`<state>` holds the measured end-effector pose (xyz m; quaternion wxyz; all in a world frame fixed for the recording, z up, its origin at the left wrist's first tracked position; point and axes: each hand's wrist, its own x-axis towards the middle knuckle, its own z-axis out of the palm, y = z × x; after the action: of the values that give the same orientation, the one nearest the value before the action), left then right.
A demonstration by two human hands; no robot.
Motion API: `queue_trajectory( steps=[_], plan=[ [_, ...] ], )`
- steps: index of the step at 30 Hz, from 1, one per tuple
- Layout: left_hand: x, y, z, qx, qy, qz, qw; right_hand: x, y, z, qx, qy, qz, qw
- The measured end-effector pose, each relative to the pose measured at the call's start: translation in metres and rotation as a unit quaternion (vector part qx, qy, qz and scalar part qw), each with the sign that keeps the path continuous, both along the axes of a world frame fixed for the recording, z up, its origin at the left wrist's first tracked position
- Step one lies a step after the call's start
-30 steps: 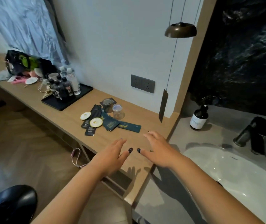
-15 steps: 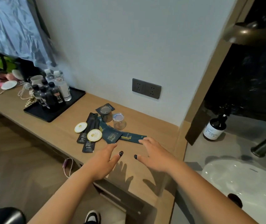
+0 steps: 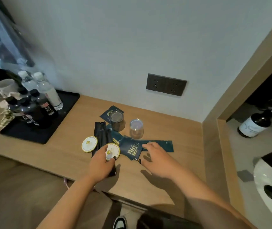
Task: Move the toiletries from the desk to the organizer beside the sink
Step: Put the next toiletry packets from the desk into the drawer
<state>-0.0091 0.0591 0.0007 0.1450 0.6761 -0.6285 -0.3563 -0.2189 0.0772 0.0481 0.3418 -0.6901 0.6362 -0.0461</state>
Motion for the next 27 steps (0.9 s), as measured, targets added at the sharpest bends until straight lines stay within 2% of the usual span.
queue_trajectory(
  steps=[3,7,11,19,27],
  plan=[
    [0.012,-0.015,-0.026,0.01,0.012,0.033,0.999,0.017,-0.006,-0.012,0.015,-0.004,-0.028,0.999],
    [0.02,-0.026,-0.063,0.061,0.058,0.136,0.987,0.036,-0.011,-0.03,0.039,0.008,-0.061,0.997],
    [0.006,-0.018,-0.05,0.092,0.054,0.182,0.978,0.051,-0.011,-0.043,0.078,0.02,-0.09,0.993],
    [0.014,-0.033,-0.063,0.06,0.081,0.132,0.986,0.061,-0.048,-0.078,0.043,0.043,-0.151,0.987],
    [0.03,-0.038,-0.074,0.074,0.083,0.135,0.985,0.074,-0.087,-0.131,-0.027,0.142,-0.085,0.986]
  ],
)
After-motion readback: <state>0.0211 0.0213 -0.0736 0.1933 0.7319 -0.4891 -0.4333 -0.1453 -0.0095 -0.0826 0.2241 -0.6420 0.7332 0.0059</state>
